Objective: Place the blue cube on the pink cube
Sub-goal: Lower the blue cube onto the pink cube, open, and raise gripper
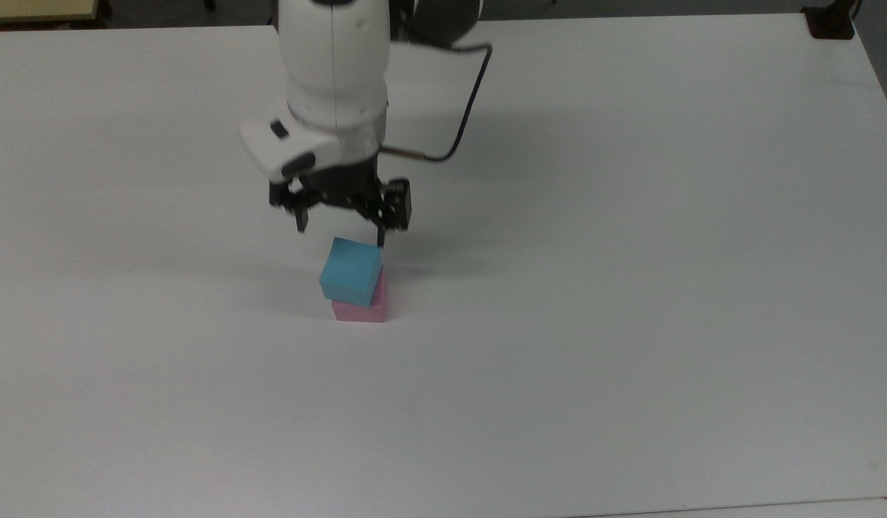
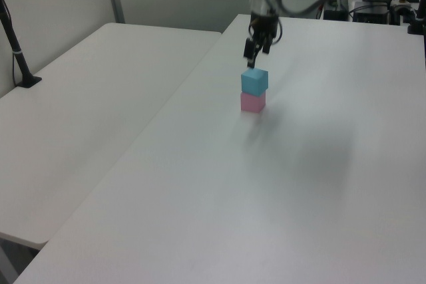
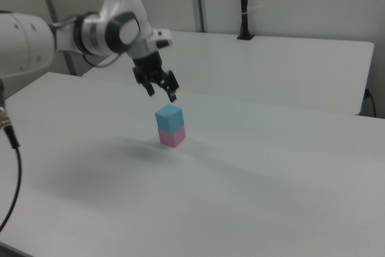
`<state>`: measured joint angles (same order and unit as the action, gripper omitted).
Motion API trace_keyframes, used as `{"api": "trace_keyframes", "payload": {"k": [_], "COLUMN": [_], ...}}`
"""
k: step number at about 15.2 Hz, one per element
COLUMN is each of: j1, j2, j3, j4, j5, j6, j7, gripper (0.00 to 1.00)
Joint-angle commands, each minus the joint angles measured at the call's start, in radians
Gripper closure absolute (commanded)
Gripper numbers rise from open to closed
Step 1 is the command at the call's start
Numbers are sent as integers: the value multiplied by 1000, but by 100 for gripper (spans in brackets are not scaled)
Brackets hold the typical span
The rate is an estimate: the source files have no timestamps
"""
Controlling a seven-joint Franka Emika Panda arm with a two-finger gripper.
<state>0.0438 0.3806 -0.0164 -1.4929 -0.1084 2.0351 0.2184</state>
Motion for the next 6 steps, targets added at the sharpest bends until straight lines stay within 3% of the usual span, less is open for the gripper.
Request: {"api": "trace_keyframes", "payload": {"k": [1, 6], "j1": [8, 19], "j2": [-155, -212], "j3": [-11, -11], "j4": [-43, -53], "j5": [9, 61], "j6": [-191, -316], "j7": [6, 15], "gripper": [0, 0]}}
